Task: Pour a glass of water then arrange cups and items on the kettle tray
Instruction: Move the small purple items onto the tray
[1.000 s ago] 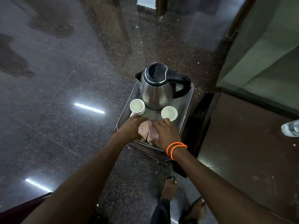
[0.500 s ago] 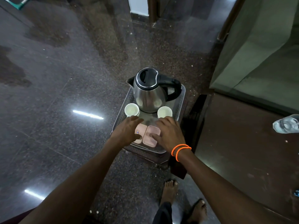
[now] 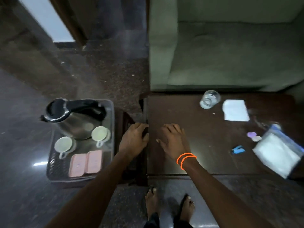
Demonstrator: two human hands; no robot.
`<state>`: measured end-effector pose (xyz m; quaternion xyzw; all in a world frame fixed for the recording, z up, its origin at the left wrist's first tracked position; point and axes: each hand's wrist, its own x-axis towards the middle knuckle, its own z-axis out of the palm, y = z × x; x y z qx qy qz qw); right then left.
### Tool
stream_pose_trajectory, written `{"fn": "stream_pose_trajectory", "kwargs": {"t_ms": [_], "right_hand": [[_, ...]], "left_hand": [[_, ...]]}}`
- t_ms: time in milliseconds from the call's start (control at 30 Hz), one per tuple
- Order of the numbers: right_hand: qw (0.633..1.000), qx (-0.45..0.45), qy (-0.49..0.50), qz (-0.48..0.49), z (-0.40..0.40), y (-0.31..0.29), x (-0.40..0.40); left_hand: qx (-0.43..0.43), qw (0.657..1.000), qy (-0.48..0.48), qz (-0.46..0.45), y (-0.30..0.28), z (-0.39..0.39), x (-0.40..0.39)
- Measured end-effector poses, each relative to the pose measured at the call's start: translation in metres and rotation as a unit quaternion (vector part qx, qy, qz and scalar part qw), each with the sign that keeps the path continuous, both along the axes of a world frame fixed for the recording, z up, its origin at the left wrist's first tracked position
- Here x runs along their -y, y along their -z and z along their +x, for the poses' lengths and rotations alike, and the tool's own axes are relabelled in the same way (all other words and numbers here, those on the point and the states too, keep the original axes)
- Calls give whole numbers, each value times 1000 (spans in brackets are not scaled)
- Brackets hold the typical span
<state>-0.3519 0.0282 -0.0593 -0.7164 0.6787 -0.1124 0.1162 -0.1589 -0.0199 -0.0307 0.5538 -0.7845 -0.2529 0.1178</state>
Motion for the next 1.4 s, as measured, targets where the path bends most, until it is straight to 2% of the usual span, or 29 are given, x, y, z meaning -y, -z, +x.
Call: {"fn": "stream_pose_trajectory", "kwargs": {"t_ms": [300, 467, 600, 700, 867, 933, 1000, 1167, 1400], "right_hand": [[984, -35, 162, 66, -173, 8, -81], [964, -42, 256, 55, -242, 28, -118], [952, 12, 302, 39, -288, 46, -131], [928, 51, 367, 43, -318, 61, -129], [881, 126, 455, -1, -361, 91, -107], [863, 138, 486, -10, -375, 103, -97], [860, 142, 489, -13, -383, 111, -88], [868, 123, 482, -13, -389, 124, -80], [887, 119, 445, -15, -374, 111, -71]], "left_hand": [[1, 986, 158, 61, 31, -201, -26], [10, 971, 221, 94, 48, -293, -49], [-12, 962, 251, 107, 70, -354, -58], [-15, 957, 265, 117, 93, -397, -52], [-29, 957, 282, 56, 130, -463, -30], [-37, 956, 287, 53, 144, -483, -20], [-38, 951, 301, 63, 156, -496, -12], [-51, 940, 336, 45, 172, -503, -7], [-95, 950, 293, 58, 160, -480, -1]]}}
